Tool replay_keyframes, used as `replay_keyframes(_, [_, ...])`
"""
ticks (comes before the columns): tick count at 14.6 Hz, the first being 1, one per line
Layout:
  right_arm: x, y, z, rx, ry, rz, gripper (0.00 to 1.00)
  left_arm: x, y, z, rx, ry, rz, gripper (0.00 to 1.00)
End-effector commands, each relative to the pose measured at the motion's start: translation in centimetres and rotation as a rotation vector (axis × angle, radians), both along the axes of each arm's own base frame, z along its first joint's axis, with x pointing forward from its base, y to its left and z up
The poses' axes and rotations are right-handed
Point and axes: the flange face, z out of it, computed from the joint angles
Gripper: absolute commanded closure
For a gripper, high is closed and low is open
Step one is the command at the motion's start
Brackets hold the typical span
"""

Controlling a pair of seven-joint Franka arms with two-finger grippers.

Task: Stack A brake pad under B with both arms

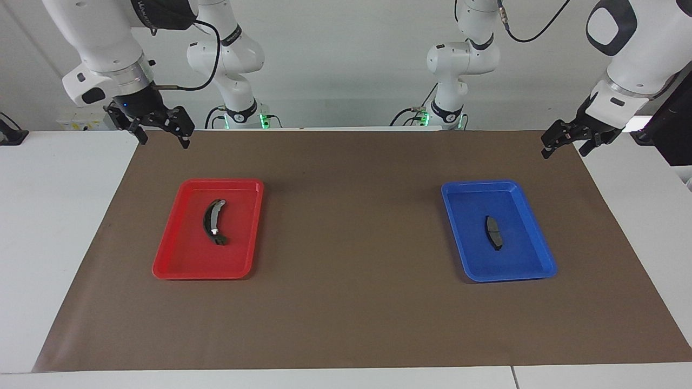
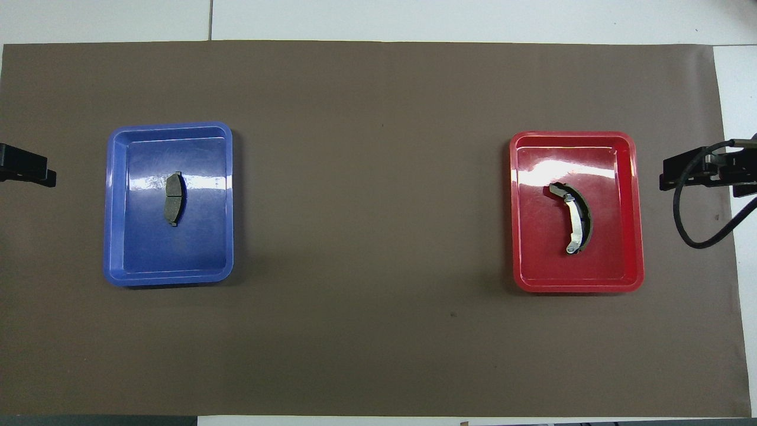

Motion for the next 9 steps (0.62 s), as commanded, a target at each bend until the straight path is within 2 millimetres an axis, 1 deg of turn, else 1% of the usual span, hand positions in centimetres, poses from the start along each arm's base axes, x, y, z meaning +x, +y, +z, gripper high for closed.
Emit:
replay_keyframes(1, [-0.36, 0.12, 0.06, 0.001, 0.008, 0.000, 0.00, -0.83, 0.09, 0.26, -0.015, -0.006, -0.001, 0.01])
replay_keyframes(6, [-0.36, 0.12, 0.06, 0.001, 0.008, 0.000, 0.00, -0.86, -0.25, 0.19, -0.015, 0.002, -0.006, 0.01])
replay_keyframes(8, [-0.36, 0.12, 0.06, 0.001, 0.008, 0.000, 0.00, -0.49, -0.31, 0.12, -0.014, -0.030, -0.008, 0.01])
replay_keyframes(9, [-0.36, 0.12, 0.06, 0.001, 0.008, 0.000, 0.00, -0.34, -0.28, -0.68, -0.013, -0.062, -0.009, 0.01])
